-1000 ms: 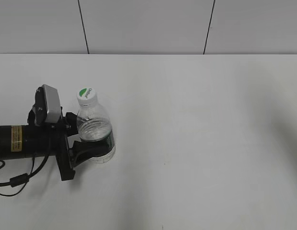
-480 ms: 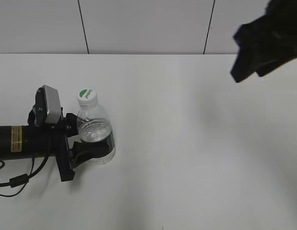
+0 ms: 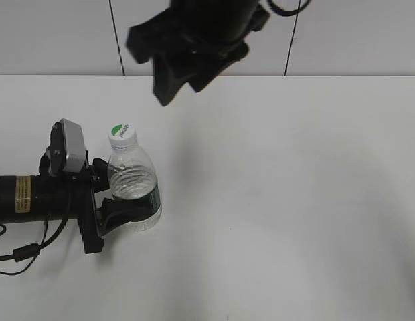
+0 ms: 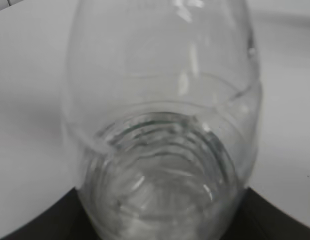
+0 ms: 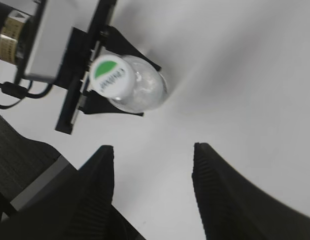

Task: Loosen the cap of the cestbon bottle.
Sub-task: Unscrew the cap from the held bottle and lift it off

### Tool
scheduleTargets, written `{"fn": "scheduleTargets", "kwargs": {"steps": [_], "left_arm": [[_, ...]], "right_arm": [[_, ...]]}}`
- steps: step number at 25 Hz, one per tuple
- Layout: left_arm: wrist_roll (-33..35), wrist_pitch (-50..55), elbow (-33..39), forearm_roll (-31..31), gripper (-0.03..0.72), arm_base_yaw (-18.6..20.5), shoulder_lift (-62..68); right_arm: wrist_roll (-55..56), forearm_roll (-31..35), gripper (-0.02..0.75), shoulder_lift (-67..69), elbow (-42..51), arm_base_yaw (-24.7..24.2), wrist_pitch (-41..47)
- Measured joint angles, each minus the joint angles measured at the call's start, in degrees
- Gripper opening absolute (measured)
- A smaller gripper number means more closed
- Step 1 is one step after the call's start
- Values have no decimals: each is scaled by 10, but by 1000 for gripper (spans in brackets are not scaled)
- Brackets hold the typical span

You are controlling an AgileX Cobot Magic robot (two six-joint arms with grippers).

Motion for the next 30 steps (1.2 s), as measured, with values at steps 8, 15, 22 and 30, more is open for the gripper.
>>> {"fn": "scheduleTargets", "kwargs": {"steps": [8, 15, 22, 30], "left_arm": [[-1, -1, 0, 8, 391, 0, 0], [-1, 2, -1, 10, 391, 0, 0], [-2, 2, -1, 10, 391, 0, 0], [-2, 2, -1, 10, 391, 0, 0]], "right_arm": [[2, 5, 394, 90, -94, 48, 0], [2, 0, 394, 121, -96, 52, 1], [5, -42, 394, 131, -96, 53, 1], [7, -30, 394, 143, -96, 53, 1]]}}
